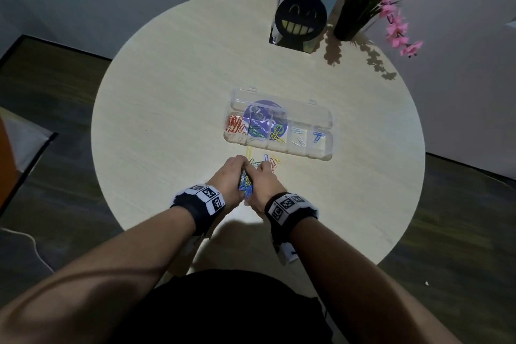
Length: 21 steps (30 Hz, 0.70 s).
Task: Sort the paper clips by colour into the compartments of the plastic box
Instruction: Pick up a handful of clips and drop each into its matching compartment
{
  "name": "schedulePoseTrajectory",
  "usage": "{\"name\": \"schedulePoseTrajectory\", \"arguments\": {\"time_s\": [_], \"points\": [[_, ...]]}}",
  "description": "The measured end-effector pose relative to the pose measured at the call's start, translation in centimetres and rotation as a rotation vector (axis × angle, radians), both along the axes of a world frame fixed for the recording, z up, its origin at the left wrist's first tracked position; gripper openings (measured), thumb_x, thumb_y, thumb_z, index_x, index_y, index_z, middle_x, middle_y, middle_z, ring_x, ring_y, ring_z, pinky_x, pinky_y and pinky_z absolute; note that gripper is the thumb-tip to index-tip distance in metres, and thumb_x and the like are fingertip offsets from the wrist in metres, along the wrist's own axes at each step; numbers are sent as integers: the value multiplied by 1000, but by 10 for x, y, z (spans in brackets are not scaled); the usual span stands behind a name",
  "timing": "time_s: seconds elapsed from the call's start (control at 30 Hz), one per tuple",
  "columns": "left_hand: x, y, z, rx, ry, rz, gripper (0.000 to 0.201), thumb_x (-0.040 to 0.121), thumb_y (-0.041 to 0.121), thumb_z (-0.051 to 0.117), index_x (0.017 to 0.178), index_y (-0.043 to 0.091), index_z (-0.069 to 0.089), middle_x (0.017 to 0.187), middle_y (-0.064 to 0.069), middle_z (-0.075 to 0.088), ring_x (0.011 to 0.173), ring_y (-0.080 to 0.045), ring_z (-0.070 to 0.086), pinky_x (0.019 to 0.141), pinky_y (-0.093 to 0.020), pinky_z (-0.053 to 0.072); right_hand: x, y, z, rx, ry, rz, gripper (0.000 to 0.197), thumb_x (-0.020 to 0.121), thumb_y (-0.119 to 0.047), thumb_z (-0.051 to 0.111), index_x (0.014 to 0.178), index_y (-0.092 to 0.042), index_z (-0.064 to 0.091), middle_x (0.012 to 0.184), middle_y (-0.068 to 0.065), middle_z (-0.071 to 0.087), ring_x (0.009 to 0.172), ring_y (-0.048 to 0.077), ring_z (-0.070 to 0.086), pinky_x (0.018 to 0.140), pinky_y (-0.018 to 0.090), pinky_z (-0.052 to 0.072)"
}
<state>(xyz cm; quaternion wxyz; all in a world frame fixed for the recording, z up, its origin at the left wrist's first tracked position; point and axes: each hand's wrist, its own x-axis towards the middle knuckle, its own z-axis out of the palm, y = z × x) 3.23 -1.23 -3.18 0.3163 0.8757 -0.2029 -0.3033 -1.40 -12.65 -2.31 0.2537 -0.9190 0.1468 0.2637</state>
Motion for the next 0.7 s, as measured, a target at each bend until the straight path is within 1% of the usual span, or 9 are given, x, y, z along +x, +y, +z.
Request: {"name": "schedulePoseTrajectory", "arguments": {"time_s": [0.1, 0.2, 0.3, 0.4, 0.47, 0.57, 0.6, 0.63, 0.7], "points": [[-2, -1, 4, -46, 92, 75, 52, 70, 2, 63, 109, 21, 35, 89, 3, 50, 76, -13, 53, 58, -17, 38, 4, 5, -1, 14, -13, -7, 60, 74, -10, 65, 125, -34, 46, 111, 7, 35, 93, 33, 53, 82, 43, 51], [-2, -1, 4, -60, 125, 128, 45, 72, -4, 54, 103, 20, 32, 84, -1, 51, 73, -19, 54, 57, -24, 41, 4, 6, -2, 31, -25, -9, 43, 78, -9, 60, 114, -31, 54, 108, 5, 38, 90, 31, 54, 79, 39, 50], [-2, -3, 2, -38, 126, 147, 42, 71, -7, 50, 100, 19, 34, 82, -2, 52, 68, -18, 51, 53, -24, 36, 5, 3, 0, 48, -22, -26, 39, 80, -4, 55, 113, -26, 57, 116, 7, 41, 95, 32, 55, 80, 33, 46], [-1, -5, -2, -65, 142, 204, 40, 71, -8, 46, 98, 20, 37, 82, -4, 57, 70, -21, 53, 56, -28, 39, 5, -1, 6, 19, 1, 10, 39, 83, 0, 51, 117, -16, 58, 121, 10, 41, 103, 31, 54, 80, 31, 43], [0, -6, -4, -105, 158, 235, 36, 73, -9, 43, 95, 20, 42, 82, -7, 59, 71, -23, 52, 62, -31, 41, 5, -2, 10, 15, 6, 0, 35, 82, 0, 50, 114, -12, 59, 118, 11, 44, 100, 31, 54, 76, 30, 41], [1, -4, -5, -143, 178, 277, 29, 79, -7, 40, 87, 19, 50, 81, -5, 60, 72, -19, 51, 61, -18, 38, 5, -7, 16, 40, -2, -66, 28, 78, -1, 55, 103, -9, 64, 110, 13, 53, 96, 30, 55, 72, 24, 39], [2, -3, -5, -164, 185, 293, 29, 80, -7, 39, 84, 19, 51, 83, -4, 61, 75, -20, 52, 64, -17, 39, 5, -10, 19, 54, -8, -100, 25, 76, -1, 57, 98, -8, 66, 107, 14, 57, 95, 30, 57, 69, 21, 38], [3, -2, -5, -185, 184, 306, 29, 81, -6, 39, 82, 20, 53, 86, -3, 63, 79, -22, 55, 70, -20, 42, 4, -15, 23, 77, -15, -150, 23, 74, 0, 58, 93, -7, 68, 101, 14, 60, 89, 27, 61, 63, 18, 38], [8, 0, -2, -175, 176, 313, 25, 86, -2, 41, 86, 19, 57, 95, -3, 66, 90, -23, 59, 77, -26, 42, 2, -26, 35, 175, -25, -275, 24, 72, 4, 59, 92, -7, 69, 87, 13, 62, 57, 14, 61, 45, 12, 40]]}}
